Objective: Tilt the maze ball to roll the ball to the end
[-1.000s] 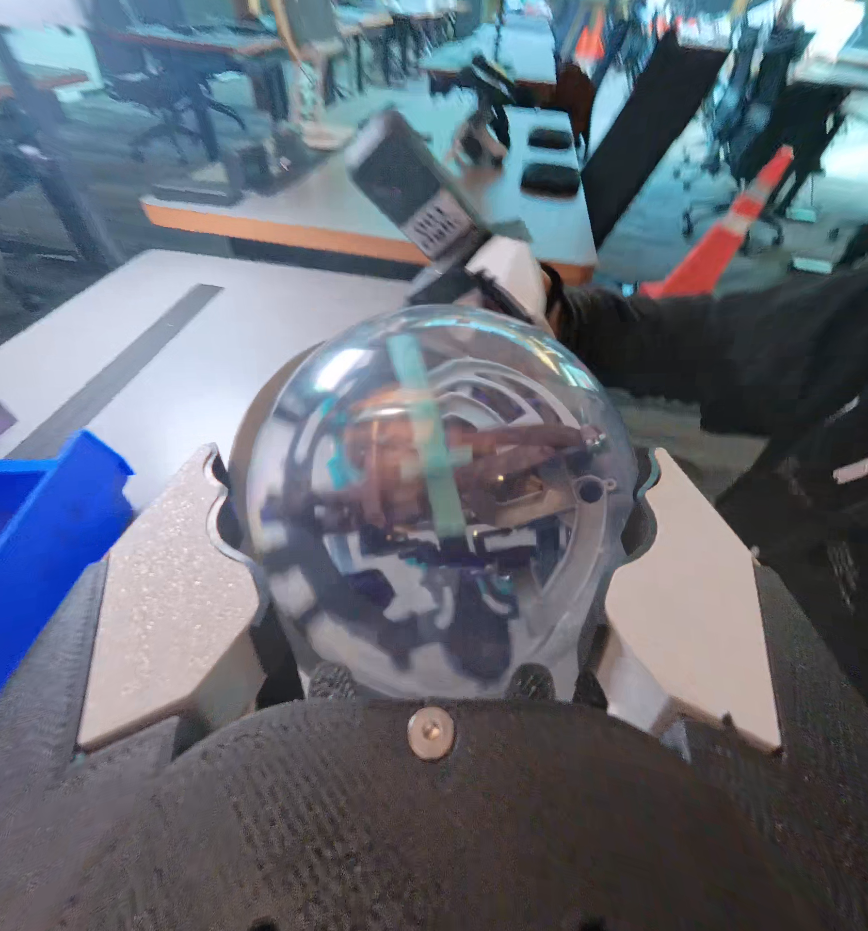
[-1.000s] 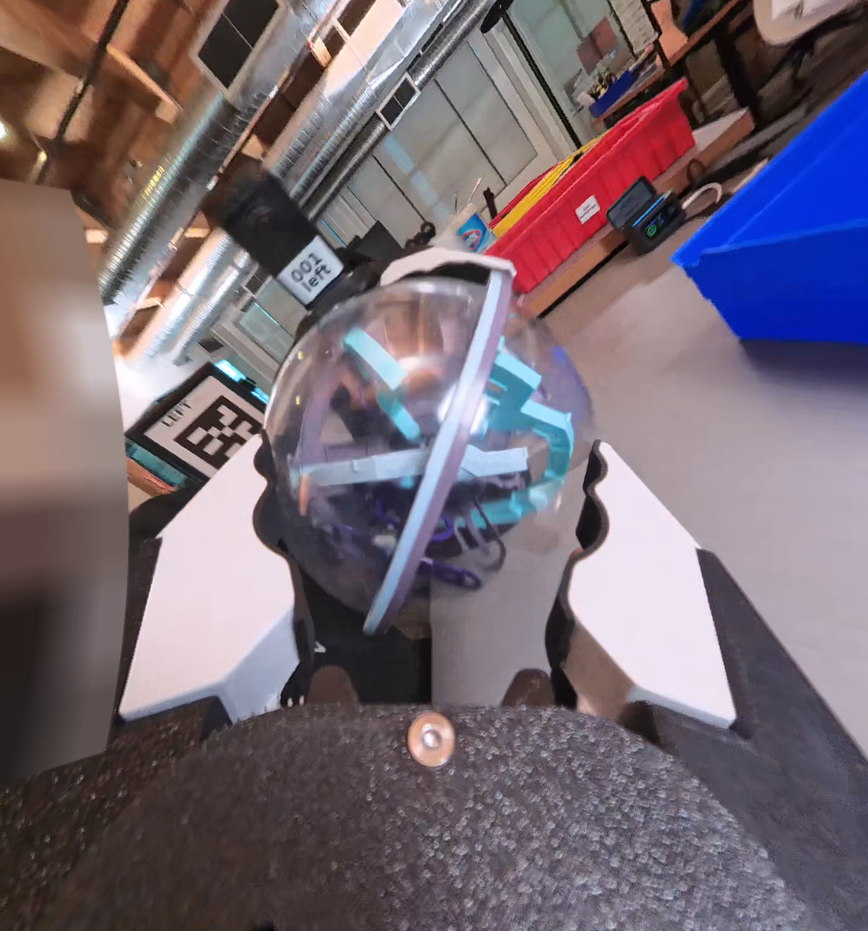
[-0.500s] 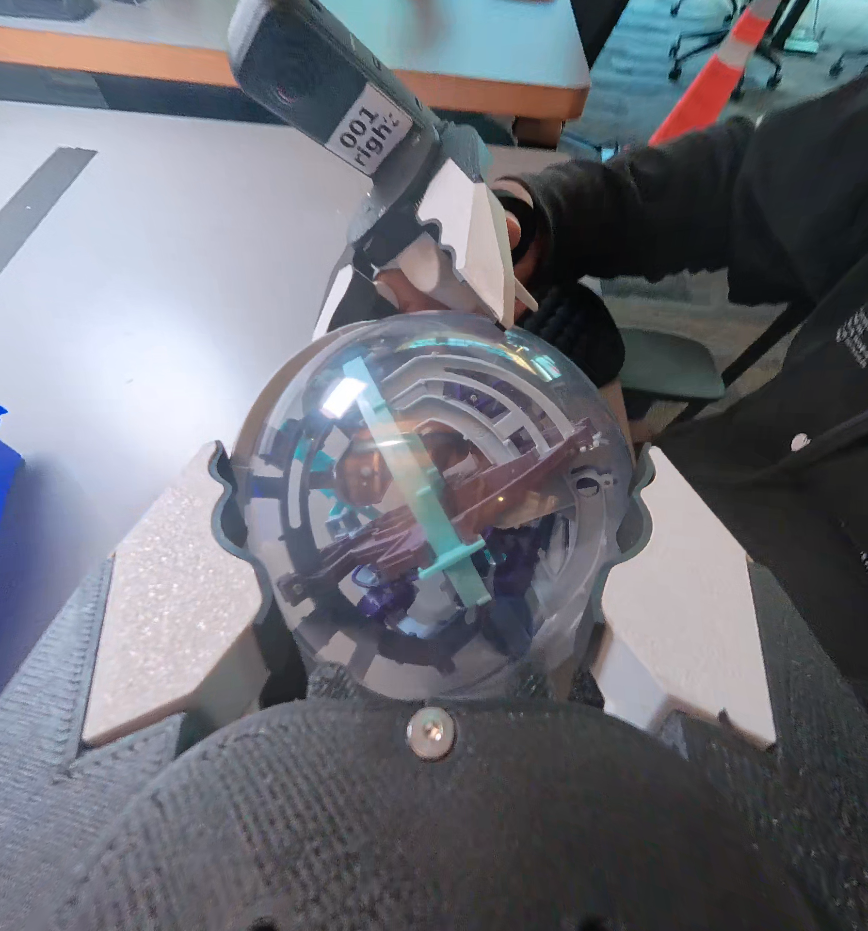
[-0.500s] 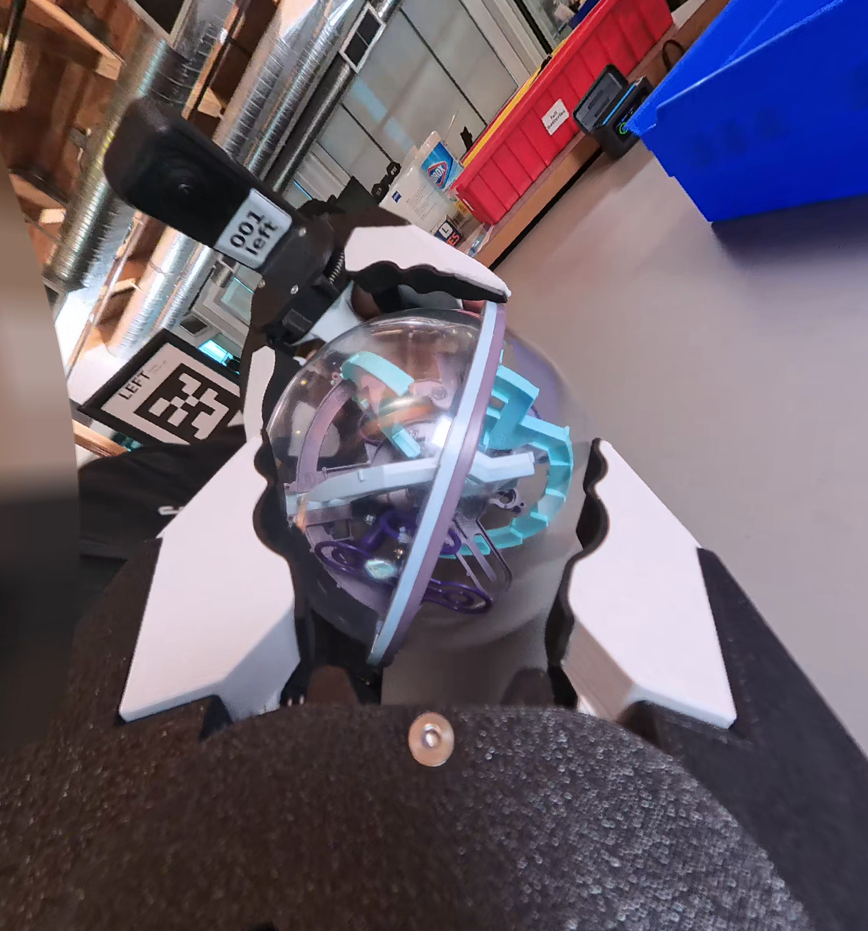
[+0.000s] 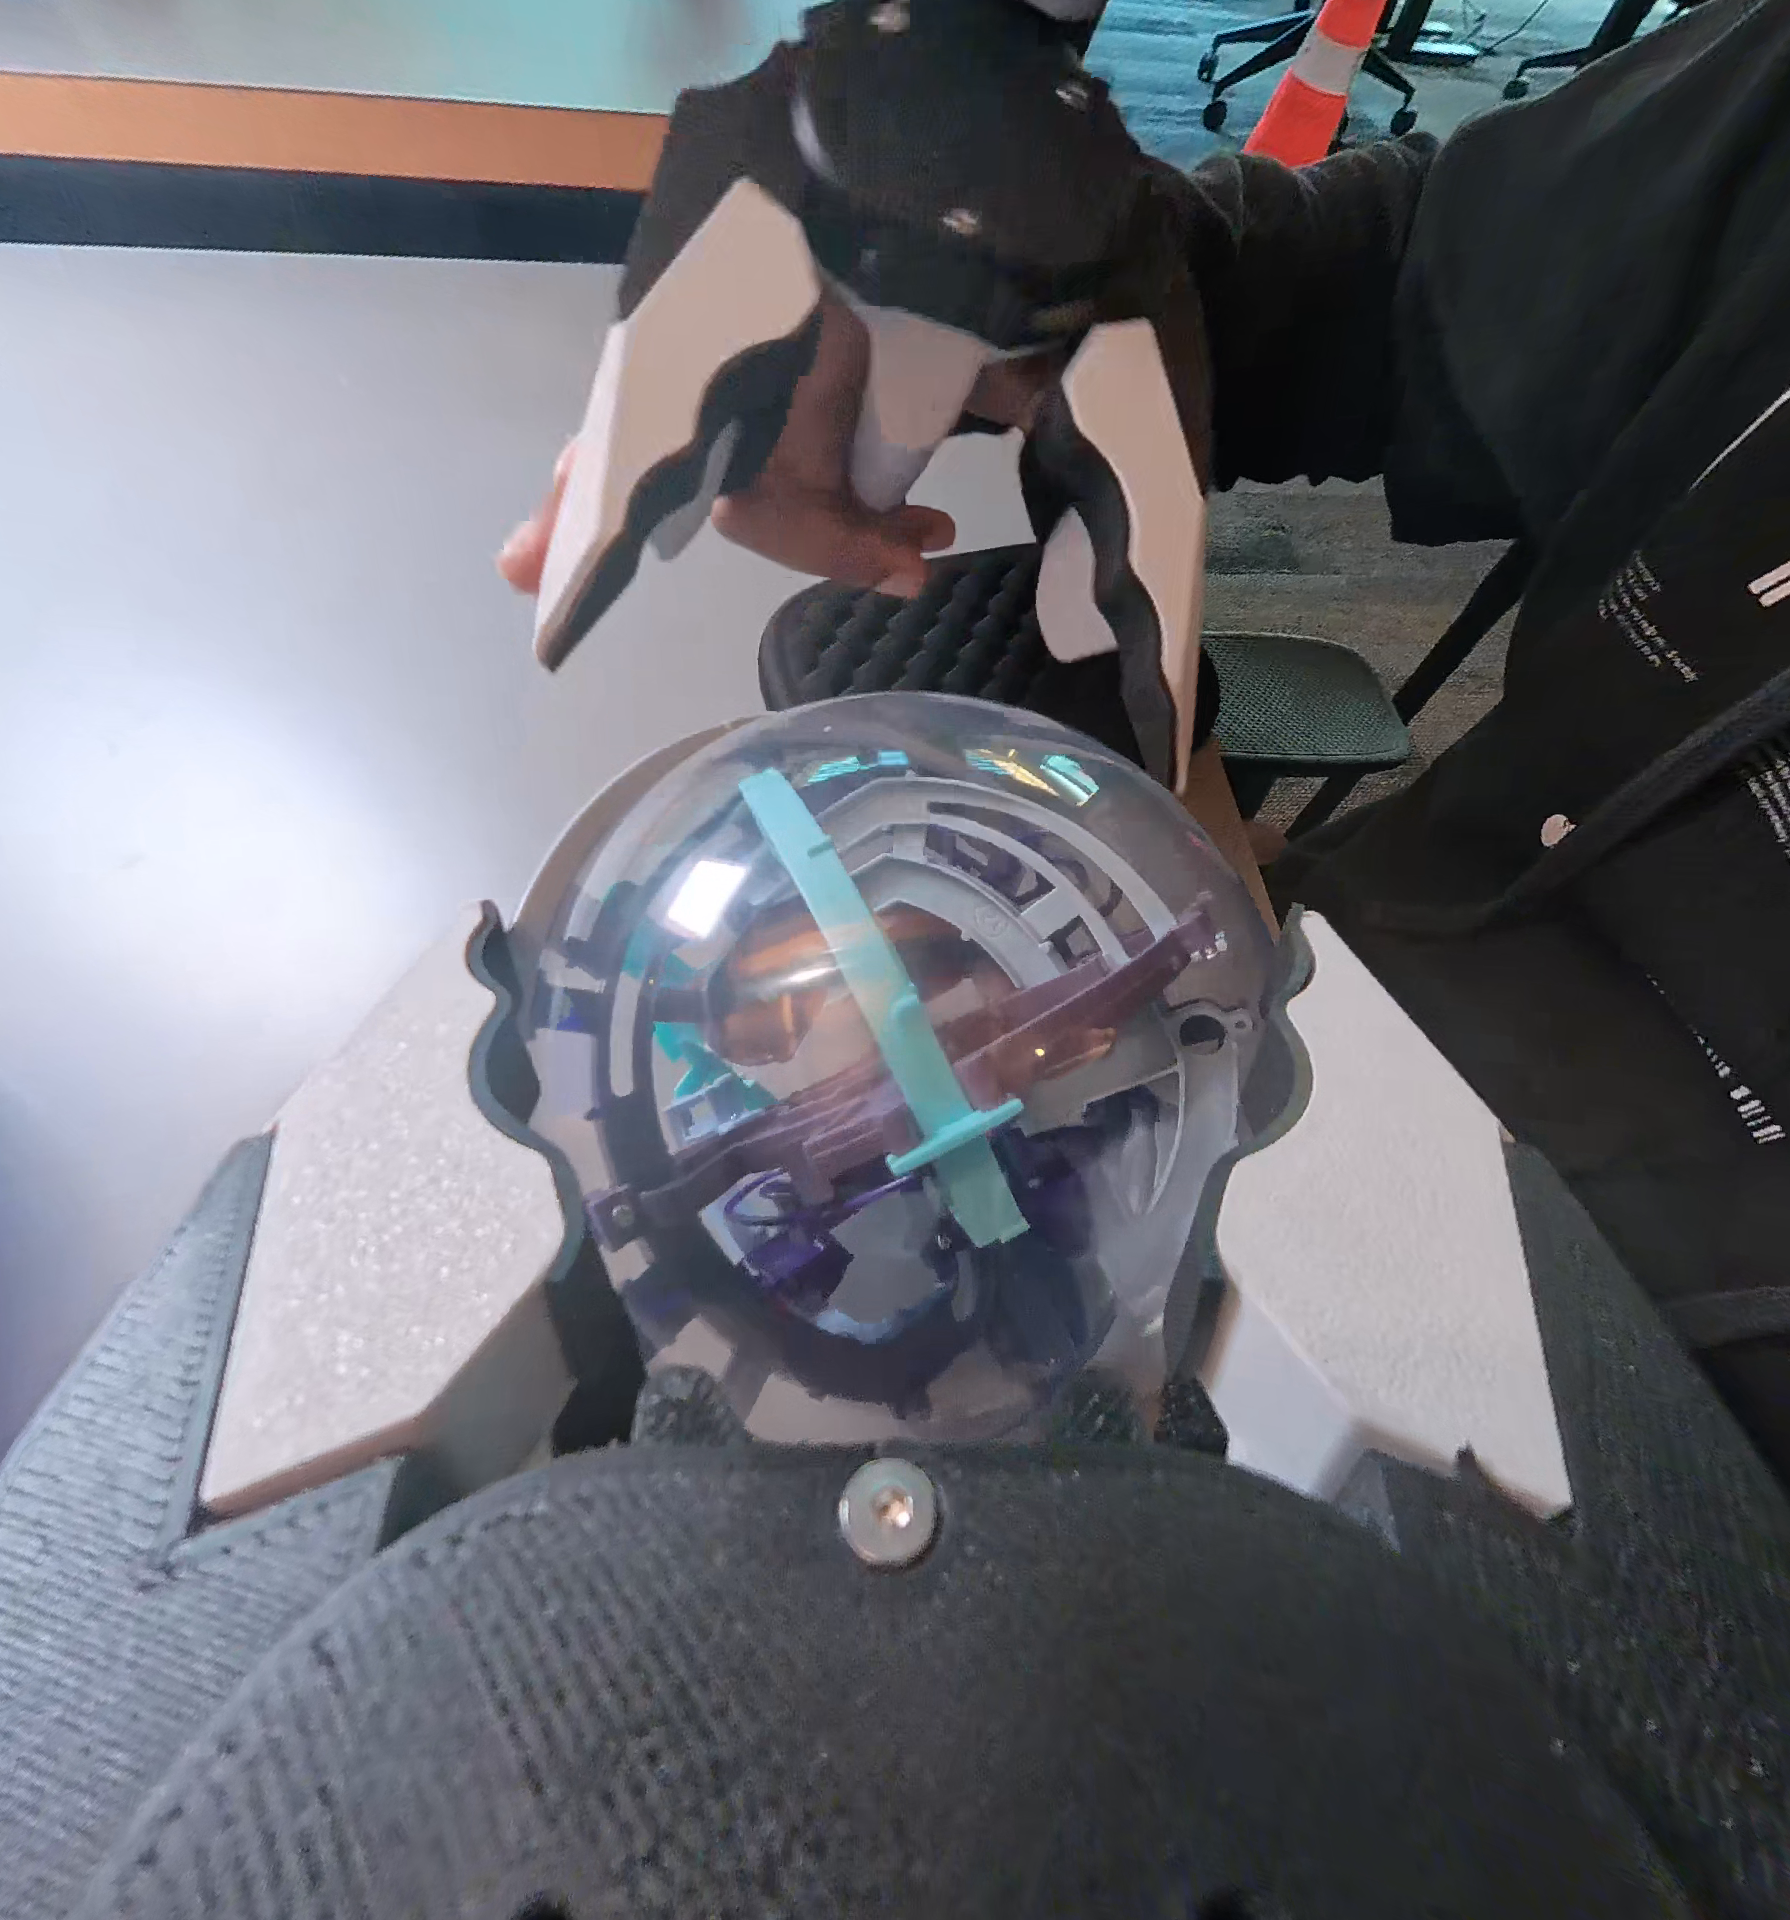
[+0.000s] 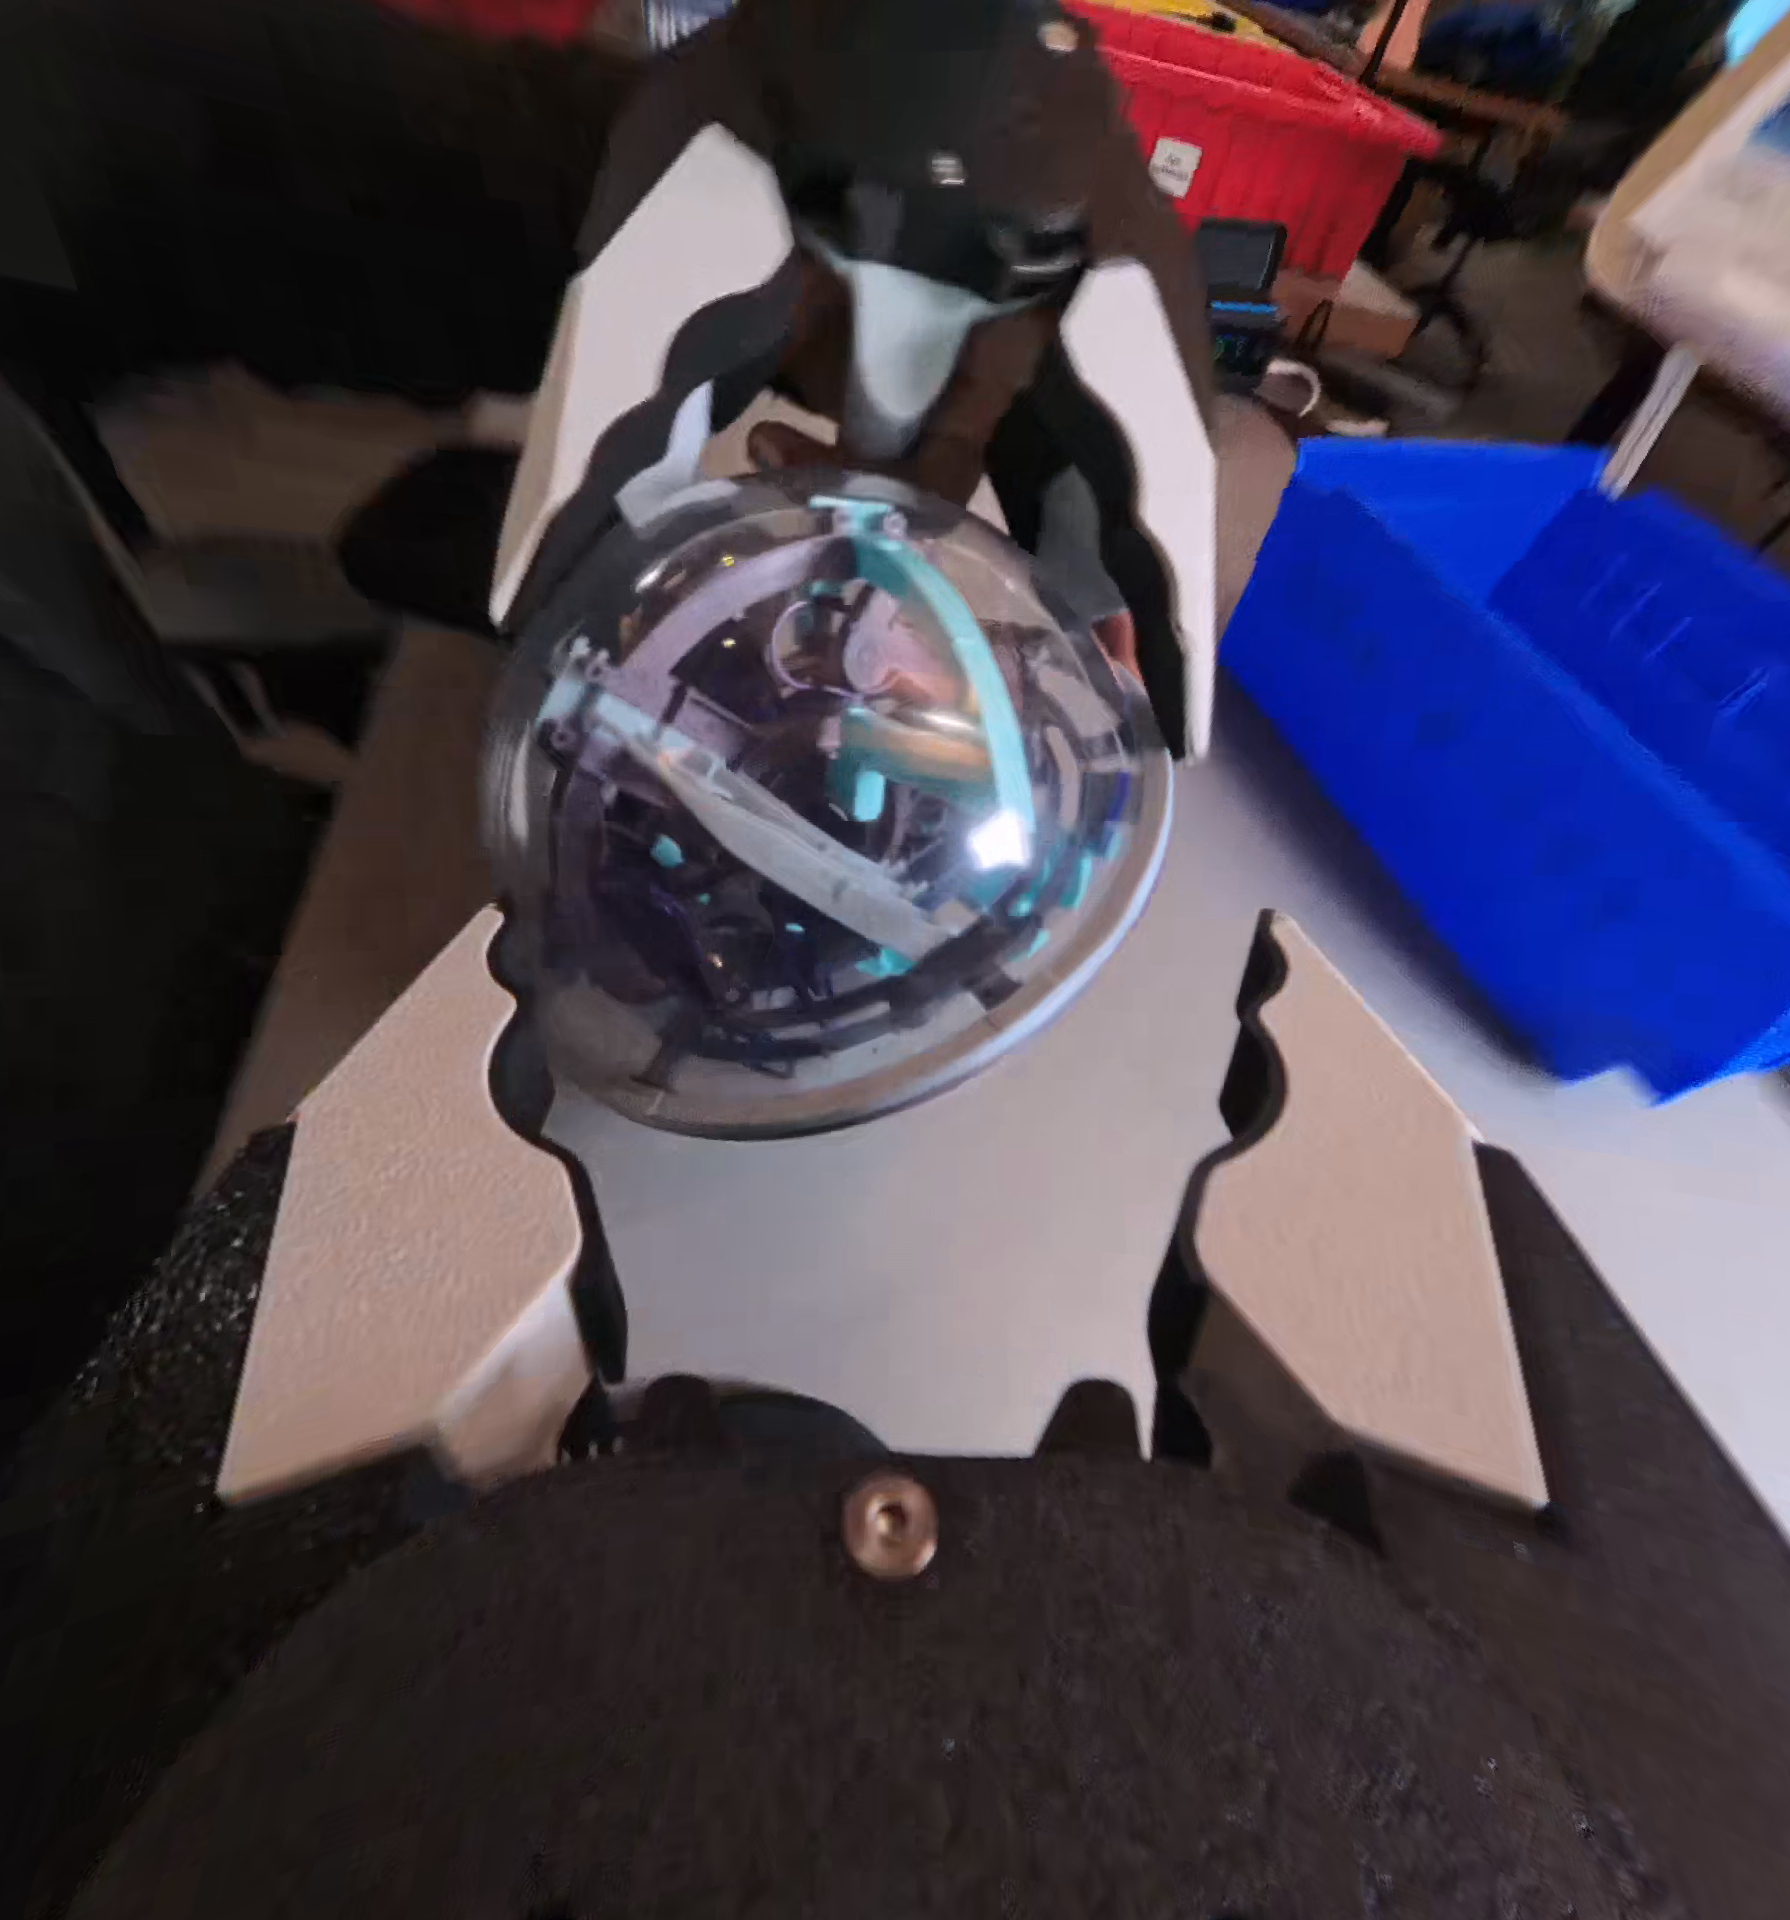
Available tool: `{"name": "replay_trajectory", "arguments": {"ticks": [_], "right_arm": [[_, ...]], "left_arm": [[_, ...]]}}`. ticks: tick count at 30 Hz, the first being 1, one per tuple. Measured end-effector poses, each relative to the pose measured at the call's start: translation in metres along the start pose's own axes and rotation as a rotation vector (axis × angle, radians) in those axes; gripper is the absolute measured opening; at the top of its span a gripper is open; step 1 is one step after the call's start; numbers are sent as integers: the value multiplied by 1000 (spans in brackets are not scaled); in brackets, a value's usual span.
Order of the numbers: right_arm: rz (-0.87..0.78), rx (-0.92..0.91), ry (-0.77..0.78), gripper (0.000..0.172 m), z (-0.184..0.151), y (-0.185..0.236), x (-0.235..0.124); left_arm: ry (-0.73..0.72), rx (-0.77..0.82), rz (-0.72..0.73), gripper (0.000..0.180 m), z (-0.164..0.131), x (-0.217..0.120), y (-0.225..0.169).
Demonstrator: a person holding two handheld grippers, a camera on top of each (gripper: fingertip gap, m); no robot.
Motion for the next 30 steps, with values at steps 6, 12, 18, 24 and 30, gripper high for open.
{"name": "replay_trajectory", "arguments": {"ticks": [6, 12, 18, 24, 30], "right_arm": [[-39, -154, 60, 131, -12, 13, 18], [-98, 0, 38, 130, -23, 8, 17], [-150, 149, 39, 130, -24, 11, 30], [-94, 50, 22, 129, -26, 11, 21], [-70, -82, 40, 137, -34, -4, 27]], "left_arm": [[-55, 16, 27, 130, 6, 2, 5], [-147, -80, 297, 150, -29, -26, -10], [-145, -186, 392, 158, -64, -12, -8], [-168, -232, 236, 156, -69, -22, 5], [-253, -356, 67, 154, -73, -28, 22]]}}
Point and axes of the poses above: each gripper's, where its closed fingertips meet, x out along the fingers, z out of its top, y = z × x across the jaws, the point moved 6 cm from there along -x, back along the fingers, and after that the axes turned 6 degrees about -y, right-handed, at the moved point
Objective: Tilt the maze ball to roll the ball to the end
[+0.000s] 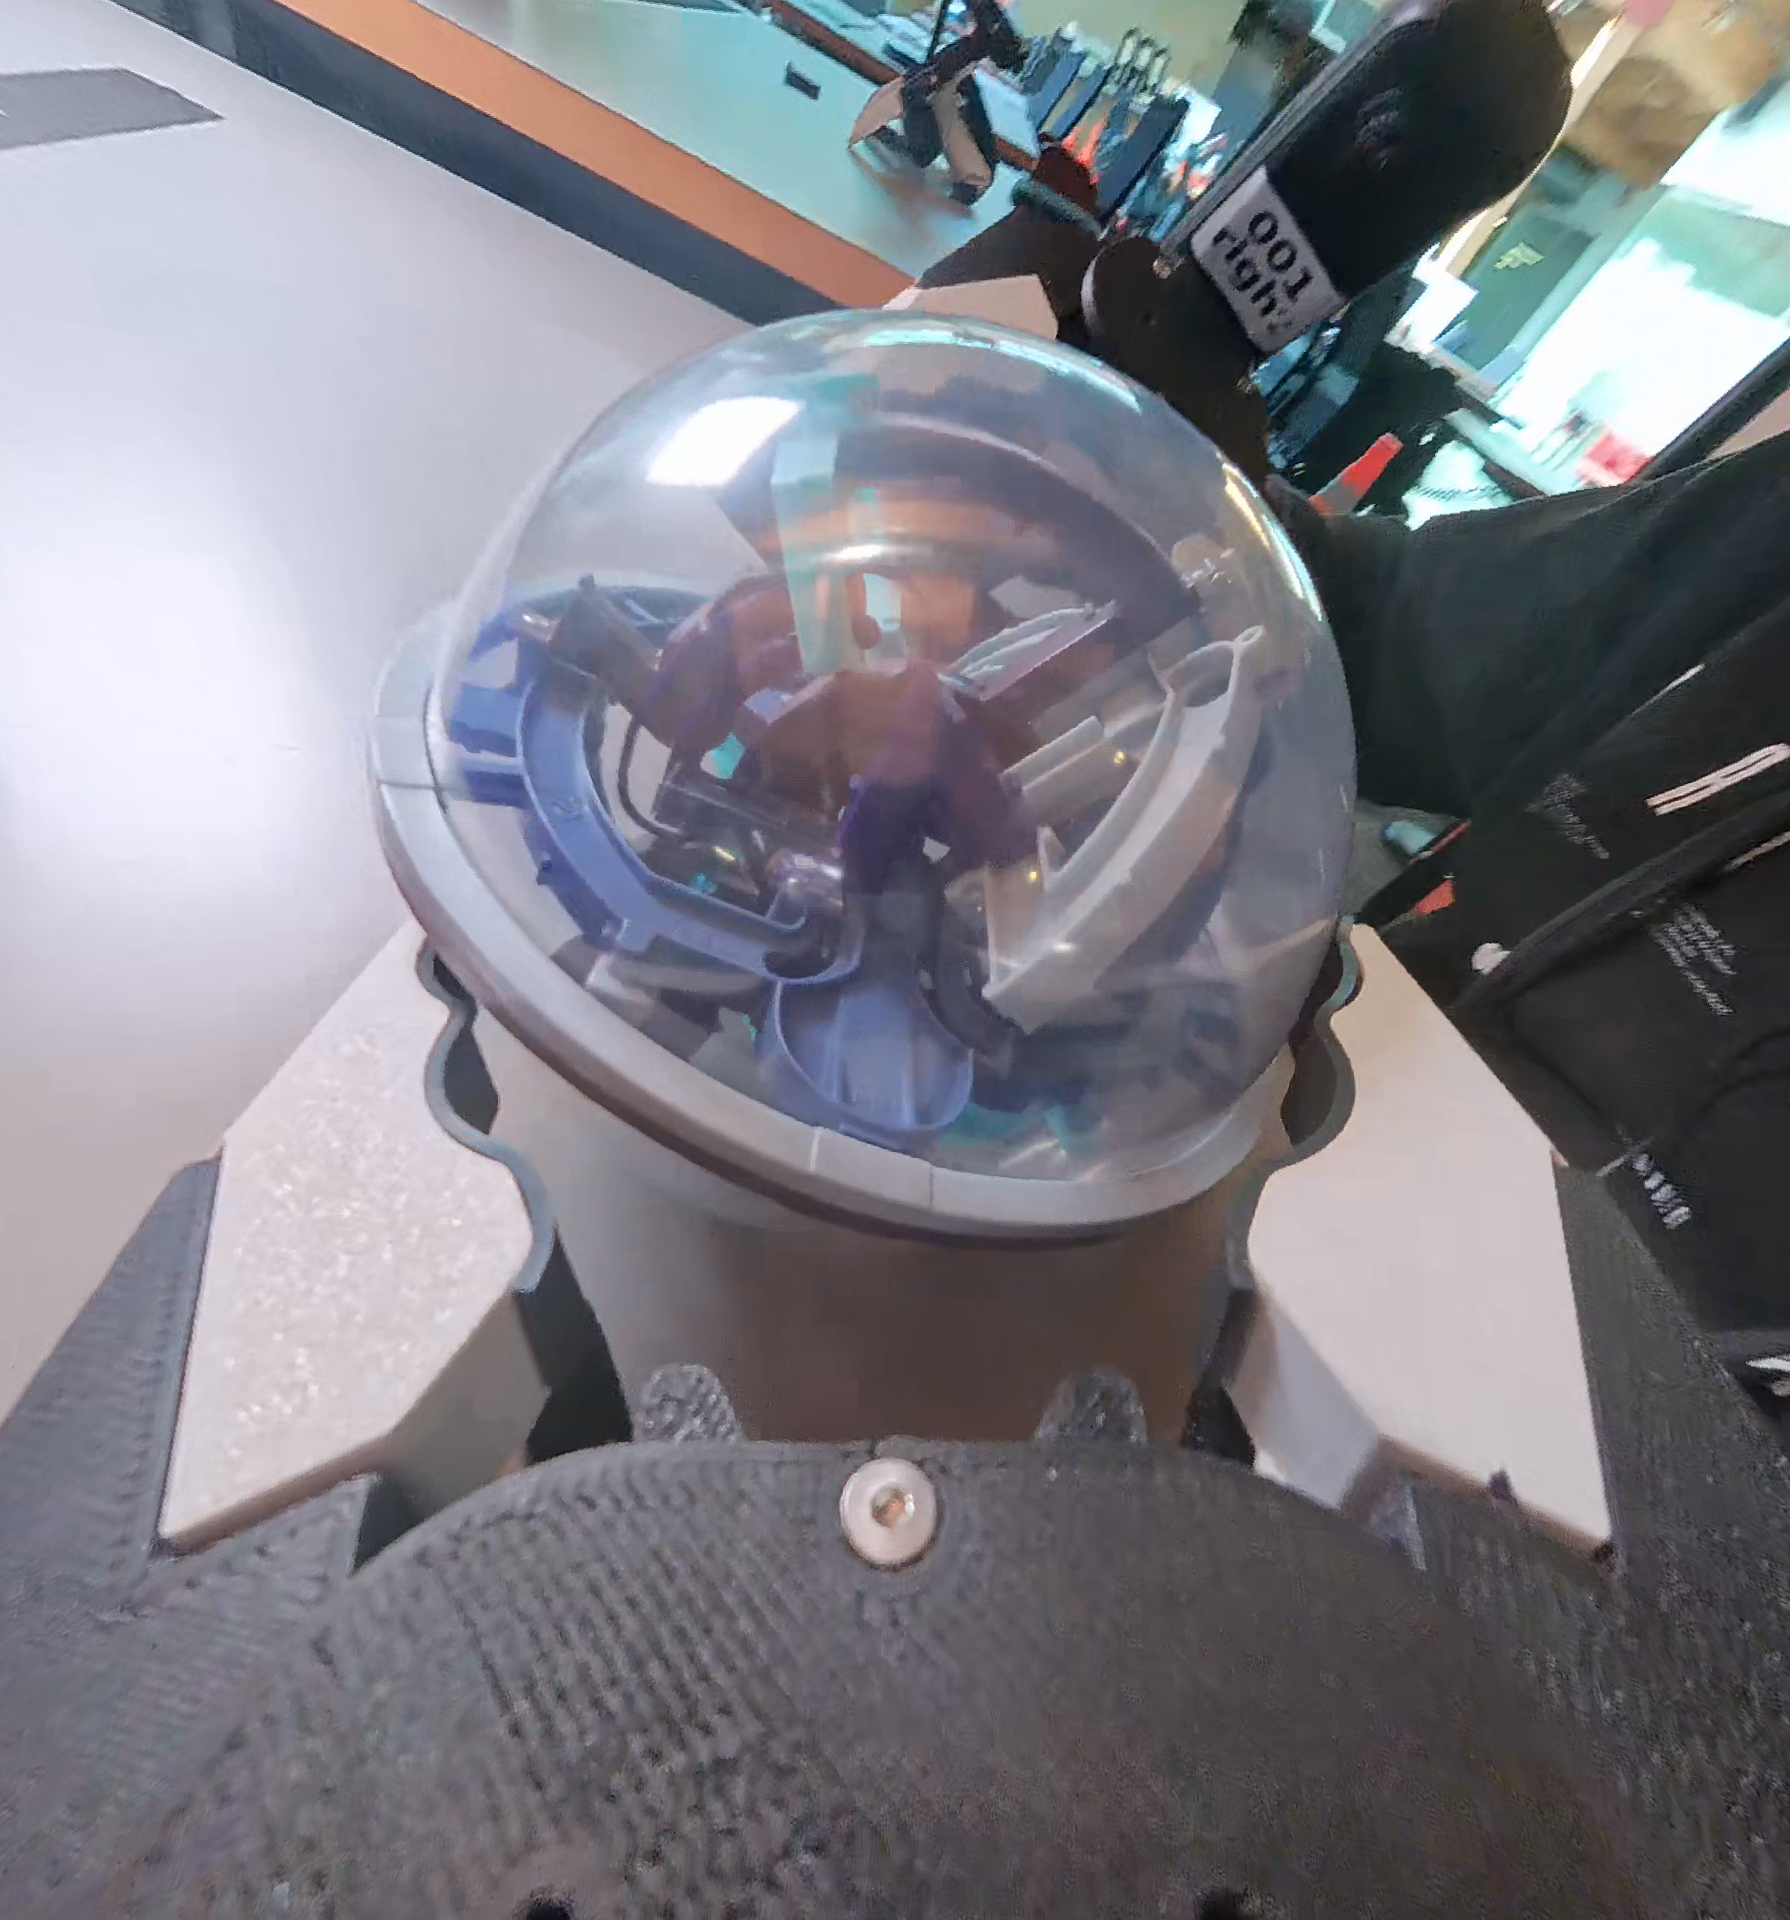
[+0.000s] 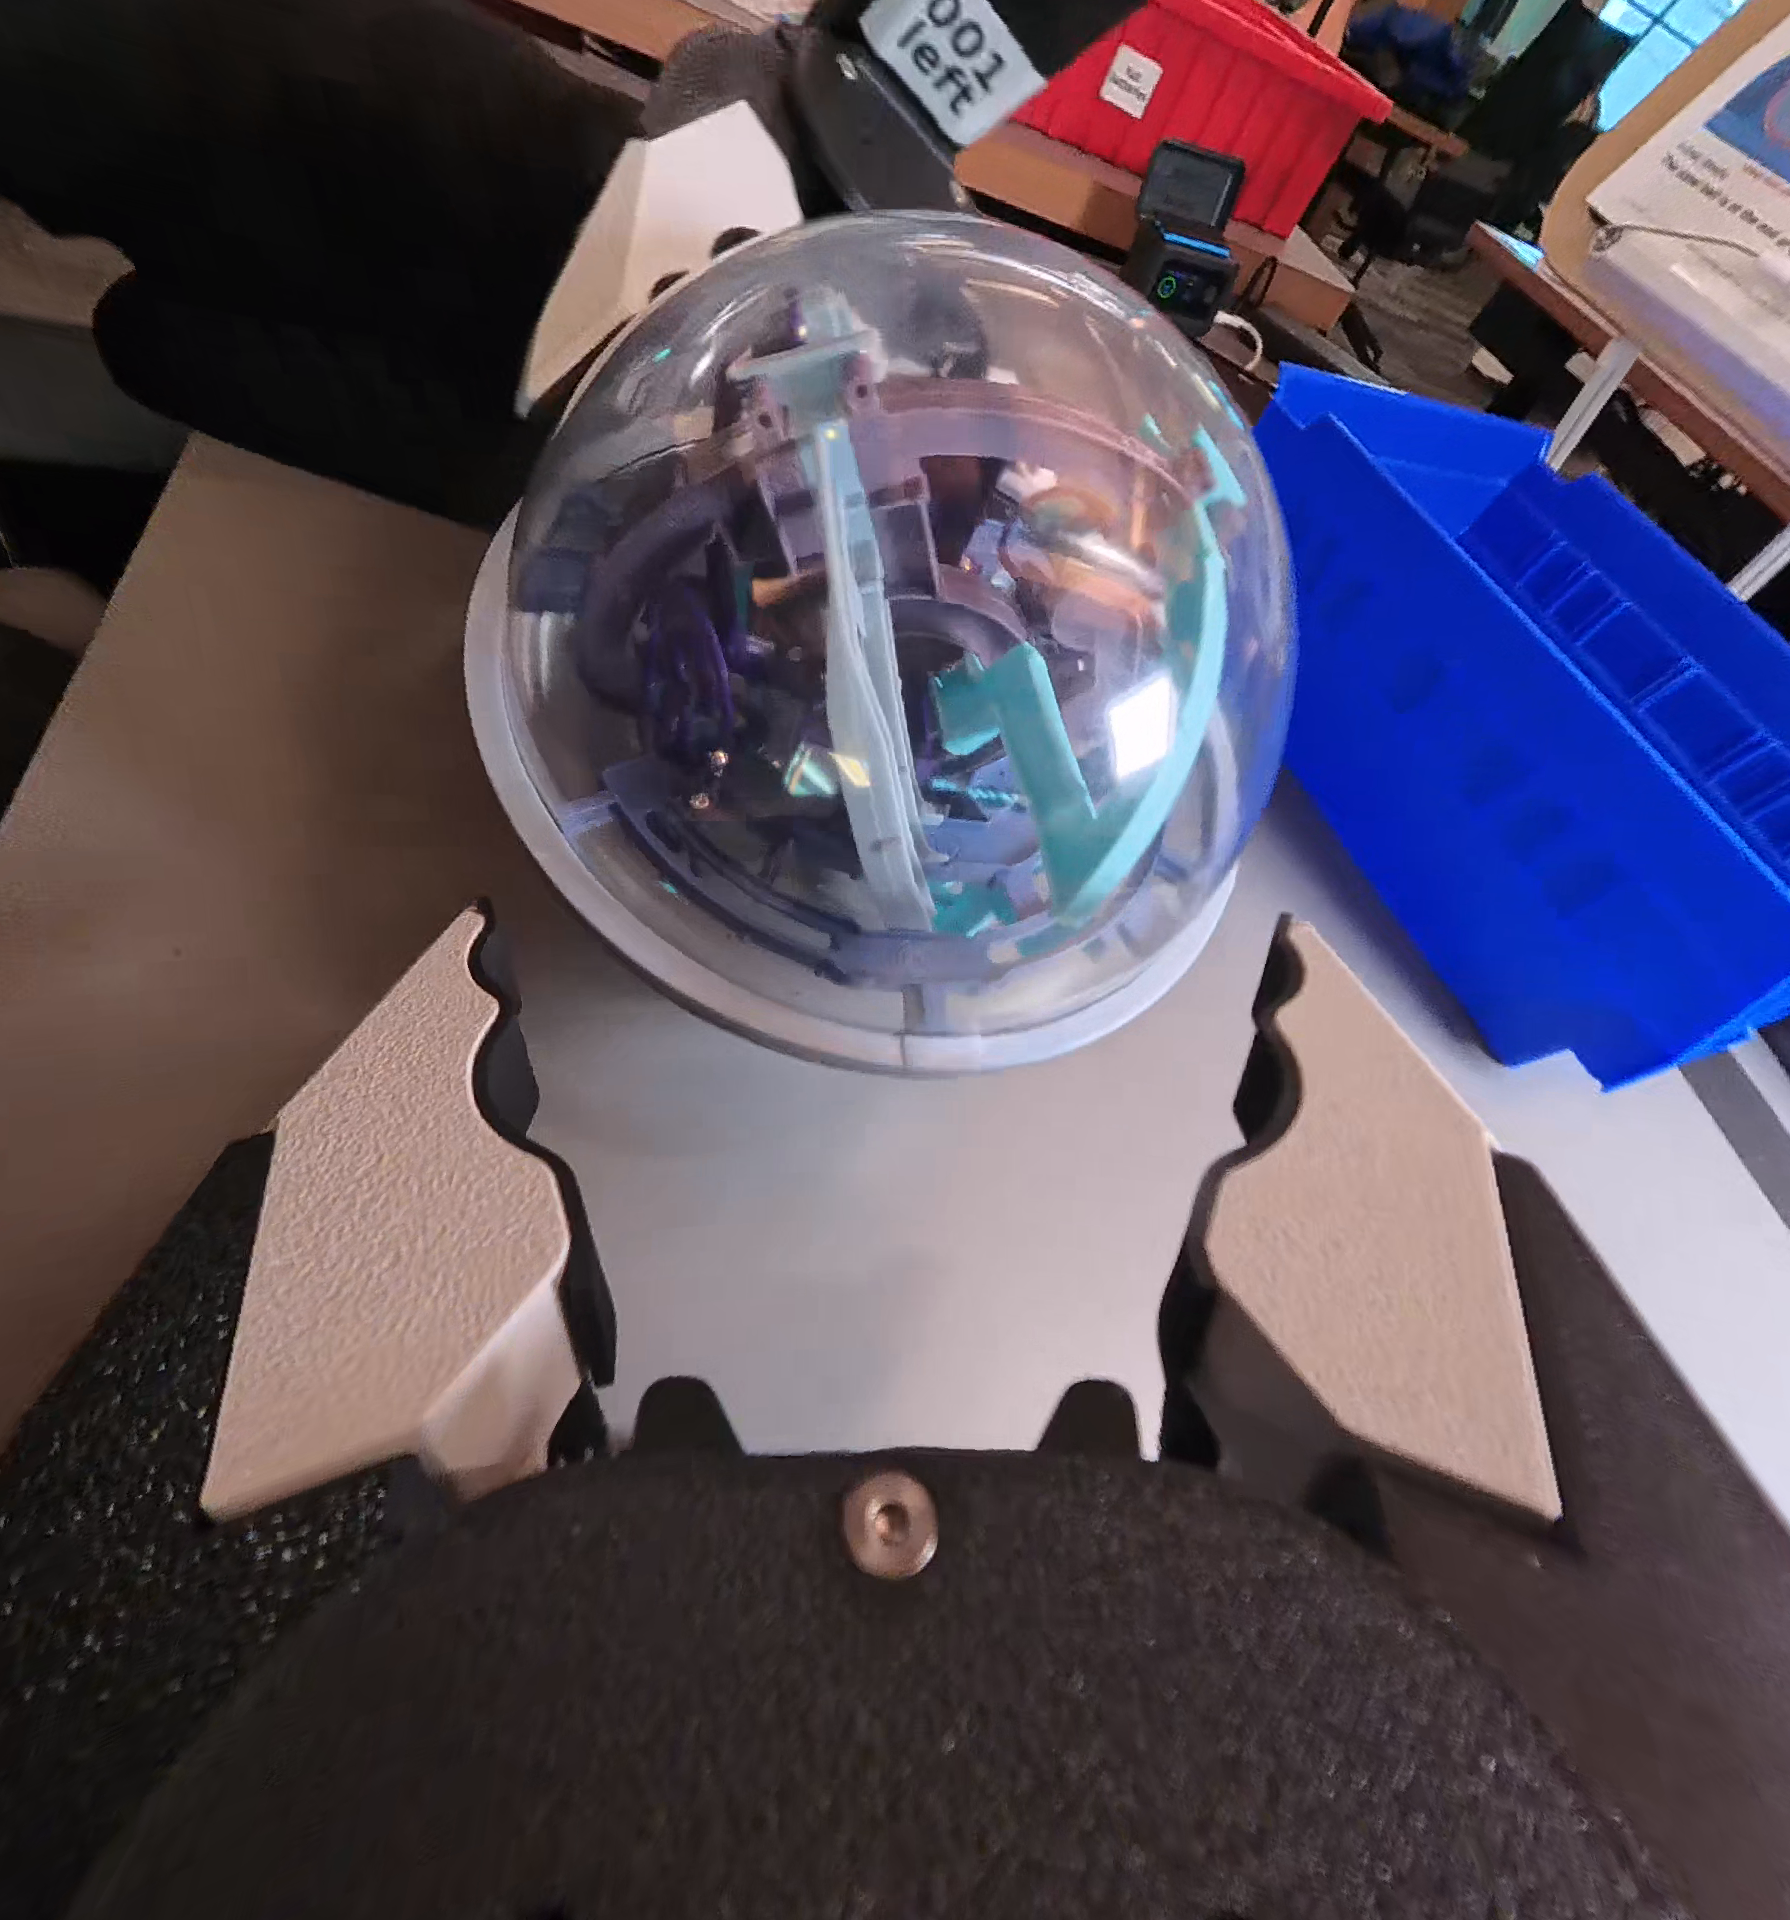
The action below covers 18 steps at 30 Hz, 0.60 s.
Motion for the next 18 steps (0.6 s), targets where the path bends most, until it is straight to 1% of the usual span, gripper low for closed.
{"name": "replay_trajectory", "arguments": {"ticks": [3, 5, 7, 10, 14, 18], "right_arm": [[7, -20, 2, 133, 3, 0, 11], [3, 6, -11, 131, 7, -2, 14], [1, 27, -6, 131, 9, -3, 14], [-15, 37, 1, 130, 8, -3, 15], [-31, 59, -5, 129, 2, -4, 16], [-35, 97, 7, 124, -5, -6, 18]], "left_arm": [[4, -100, -101, 153, -2, 1, 6], [23, -179, -183, 153, -7, 1, 10], [1, -204, -222, 152, -8, 0, 13], [-14, -202, -217, 152, -6, 0, 15], [-41, -207, -174, 152, -2, -1, 16], [-86, -263, -140, 151, 4, -4, 20]]}}
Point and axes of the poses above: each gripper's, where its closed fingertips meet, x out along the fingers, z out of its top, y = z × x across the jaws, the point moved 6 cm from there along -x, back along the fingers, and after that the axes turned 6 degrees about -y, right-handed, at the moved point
